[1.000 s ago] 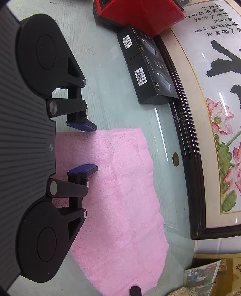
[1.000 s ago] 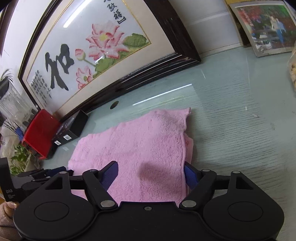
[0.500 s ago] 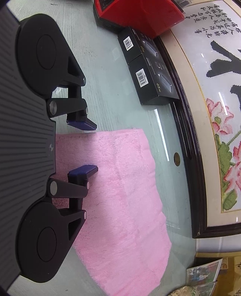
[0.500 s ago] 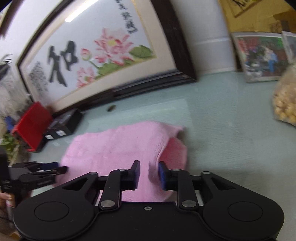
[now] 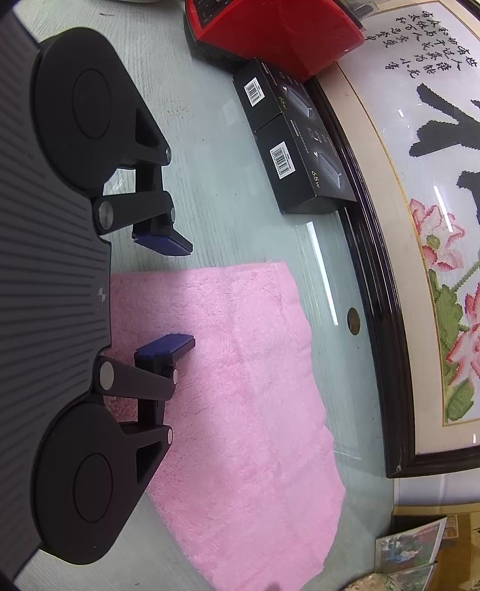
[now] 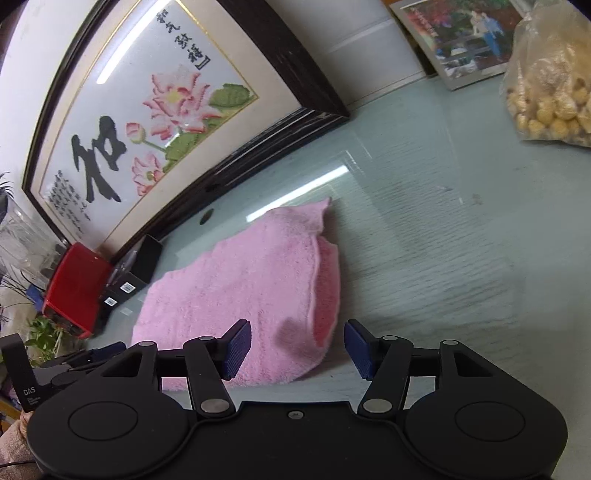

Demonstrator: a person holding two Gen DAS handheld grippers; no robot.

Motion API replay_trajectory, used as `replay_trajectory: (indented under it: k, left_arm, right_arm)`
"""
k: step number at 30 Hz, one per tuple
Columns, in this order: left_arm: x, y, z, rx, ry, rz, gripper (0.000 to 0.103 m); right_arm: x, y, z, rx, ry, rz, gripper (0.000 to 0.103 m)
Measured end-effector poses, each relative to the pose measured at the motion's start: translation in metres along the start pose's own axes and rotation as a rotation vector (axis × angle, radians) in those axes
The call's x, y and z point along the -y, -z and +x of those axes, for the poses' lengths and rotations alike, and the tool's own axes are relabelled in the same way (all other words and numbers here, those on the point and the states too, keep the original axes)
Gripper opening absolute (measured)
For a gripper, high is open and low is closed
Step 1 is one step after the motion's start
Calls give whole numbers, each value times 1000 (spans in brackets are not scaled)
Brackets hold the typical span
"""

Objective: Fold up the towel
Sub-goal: 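Grasp the folded towel edge with the right gripper and lift it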

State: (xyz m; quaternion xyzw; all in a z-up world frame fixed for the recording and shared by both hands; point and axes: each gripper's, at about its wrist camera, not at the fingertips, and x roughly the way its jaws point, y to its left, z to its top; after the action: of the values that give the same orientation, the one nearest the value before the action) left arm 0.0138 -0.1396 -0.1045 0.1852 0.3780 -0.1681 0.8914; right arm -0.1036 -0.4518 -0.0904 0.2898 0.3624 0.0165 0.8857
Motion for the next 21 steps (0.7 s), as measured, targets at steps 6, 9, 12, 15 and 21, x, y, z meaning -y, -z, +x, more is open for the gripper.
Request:
replay_trajectory:
  k: [6,9,12,15,21]
  left_arm:
    - [0,1,0,0,-6,-12,48]
    - [1,1,0,1,-12,-16,48]
    - [1,1,0,0,-16,-19,48]
    - [3,1,0,-3,-23,-20,48]
    - [14,0,-4,-1,-7,21,48]
  right_arm:
    - [6,-1,9,-7,-42,45,56]
    - [15,-5,14,-6,-17,38,55]
    - [28,-11,19,-3,28,18,32]
    - [33,-12,20,5,54,2,13]
    - [17,-14,-3,63,33,15,10]
